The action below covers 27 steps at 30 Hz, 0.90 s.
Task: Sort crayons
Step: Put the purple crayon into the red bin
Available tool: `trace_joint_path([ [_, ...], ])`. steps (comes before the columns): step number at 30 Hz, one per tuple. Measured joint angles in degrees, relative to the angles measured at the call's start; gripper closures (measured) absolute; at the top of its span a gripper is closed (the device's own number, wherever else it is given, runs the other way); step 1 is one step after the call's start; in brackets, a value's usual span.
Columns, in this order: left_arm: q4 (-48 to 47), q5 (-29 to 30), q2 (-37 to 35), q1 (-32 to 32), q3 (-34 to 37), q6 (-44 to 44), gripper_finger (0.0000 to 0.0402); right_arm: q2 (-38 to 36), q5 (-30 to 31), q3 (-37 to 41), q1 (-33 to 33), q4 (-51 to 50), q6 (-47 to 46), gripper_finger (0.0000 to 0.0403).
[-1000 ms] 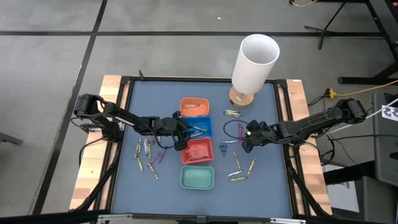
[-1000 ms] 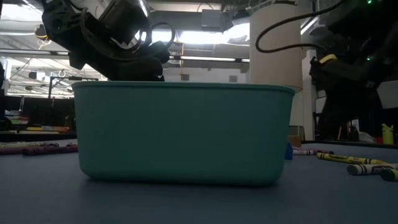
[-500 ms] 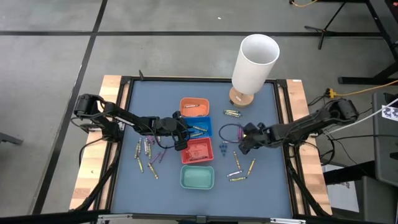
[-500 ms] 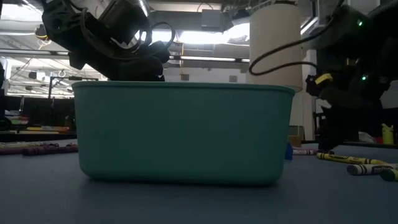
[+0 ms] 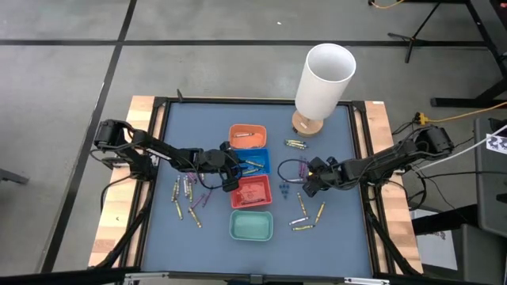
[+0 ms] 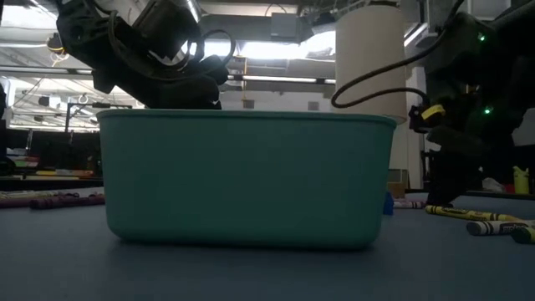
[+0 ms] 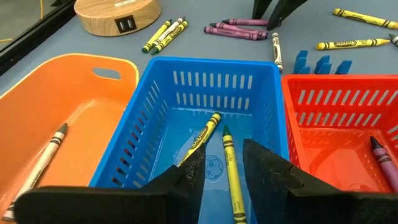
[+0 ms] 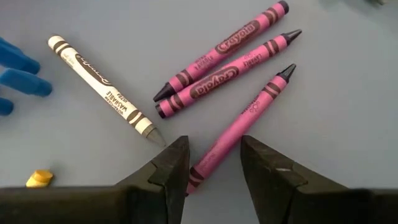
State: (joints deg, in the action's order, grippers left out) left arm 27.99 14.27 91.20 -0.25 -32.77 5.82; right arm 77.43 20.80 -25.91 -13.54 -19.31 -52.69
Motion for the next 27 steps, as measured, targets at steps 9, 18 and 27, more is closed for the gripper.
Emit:
trace_joint_path([
  [9,0.0,0.0,0.0,0.0,0.0,0.0,0.031,0.0,0.0,0.0,0.0,-0.1,0.0,0.0281],
  [18,0.0,0.0,0.0,0.0,0.0,0.0,0.031,0.1,0.7,0.1,0.1,0.0,0.0,0.0359],
  [27,-0.1,0.0,-1.8,0.0,0.0,-0.4,0.031,0.0,0.7,-0.5,0.1,-1.2,0.2,0.0385],
])
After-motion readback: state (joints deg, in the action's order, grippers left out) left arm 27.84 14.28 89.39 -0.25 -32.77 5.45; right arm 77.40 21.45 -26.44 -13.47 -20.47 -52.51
